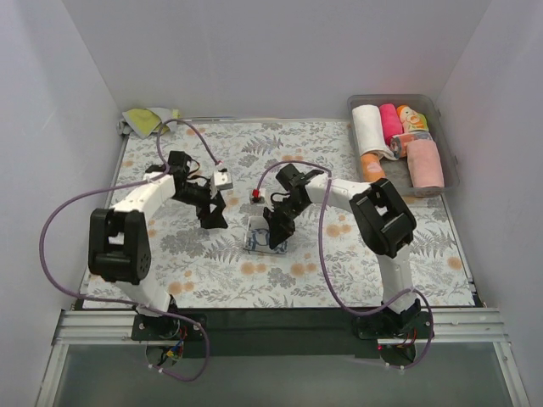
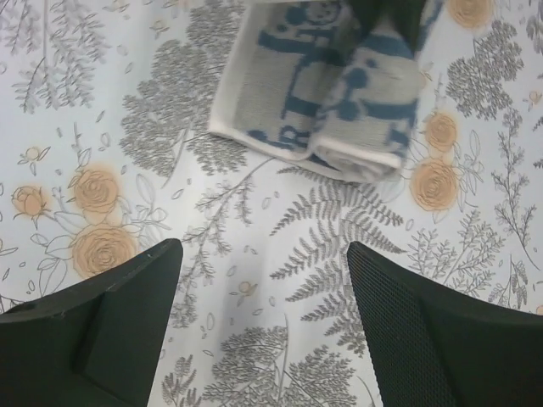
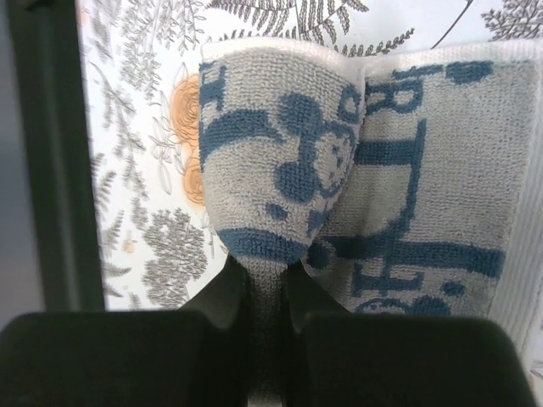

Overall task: Roll the towels
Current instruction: Roll the towel

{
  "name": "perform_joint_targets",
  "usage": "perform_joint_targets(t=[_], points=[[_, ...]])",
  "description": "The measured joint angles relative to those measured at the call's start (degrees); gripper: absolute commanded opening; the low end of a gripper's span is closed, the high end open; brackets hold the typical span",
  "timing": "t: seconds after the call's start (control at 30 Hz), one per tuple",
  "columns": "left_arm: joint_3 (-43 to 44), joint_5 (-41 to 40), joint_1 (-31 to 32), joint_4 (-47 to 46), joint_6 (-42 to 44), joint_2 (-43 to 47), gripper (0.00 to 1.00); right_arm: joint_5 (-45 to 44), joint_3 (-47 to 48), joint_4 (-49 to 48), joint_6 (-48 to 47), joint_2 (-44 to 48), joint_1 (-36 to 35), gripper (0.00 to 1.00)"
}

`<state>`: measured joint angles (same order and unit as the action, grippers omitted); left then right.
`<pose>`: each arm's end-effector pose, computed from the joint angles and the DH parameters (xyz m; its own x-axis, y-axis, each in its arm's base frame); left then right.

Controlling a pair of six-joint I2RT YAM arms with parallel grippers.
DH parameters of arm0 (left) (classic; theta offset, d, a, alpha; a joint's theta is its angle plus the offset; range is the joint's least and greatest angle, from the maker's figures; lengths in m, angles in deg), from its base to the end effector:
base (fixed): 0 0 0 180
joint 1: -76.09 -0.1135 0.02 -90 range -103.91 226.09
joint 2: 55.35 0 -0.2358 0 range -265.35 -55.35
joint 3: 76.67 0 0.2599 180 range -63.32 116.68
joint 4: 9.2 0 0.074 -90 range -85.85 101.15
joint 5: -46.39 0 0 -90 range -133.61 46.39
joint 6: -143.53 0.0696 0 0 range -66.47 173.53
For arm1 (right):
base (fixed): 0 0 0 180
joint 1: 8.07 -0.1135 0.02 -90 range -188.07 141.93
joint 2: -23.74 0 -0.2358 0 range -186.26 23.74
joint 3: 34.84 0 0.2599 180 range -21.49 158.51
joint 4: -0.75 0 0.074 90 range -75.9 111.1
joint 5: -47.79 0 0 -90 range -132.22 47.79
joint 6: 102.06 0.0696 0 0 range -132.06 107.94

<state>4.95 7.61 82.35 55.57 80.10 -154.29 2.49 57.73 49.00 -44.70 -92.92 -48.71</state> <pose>0.3131 -0.0889 0.1526 -0.8023 0.3698 -0.4685 0.5969 0.4981 -0.6290 0.2720 0.2980 0.1005 -0.2718 -0.7386 -0.6170 -0.9162 0.0024 0.4008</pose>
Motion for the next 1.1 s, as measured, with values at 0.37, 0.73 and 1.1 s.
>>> perform_joint_targets(t=[0.37, 0.73, 1.1], points=[[-27.80, -16.44, 25.38, -23.10, 1.55, 26.16, 0.79, 15.41, 13.35, 14.93, 4.59, -15.15, 4.33, 0.01], [-28.13, -26.49, 32.61, -37.35, 5.68, 13.53, 0.47, 21.92, 15.26, 21.94, 5.53, -20.50, 4.31, 0.01], [-23.80, -25.33, 32.85, -30.45, 9.27, 10.49, 0.09, 16.35, 17.79, 23.61, 9.14, -18.93, 7.69, 0.43]])
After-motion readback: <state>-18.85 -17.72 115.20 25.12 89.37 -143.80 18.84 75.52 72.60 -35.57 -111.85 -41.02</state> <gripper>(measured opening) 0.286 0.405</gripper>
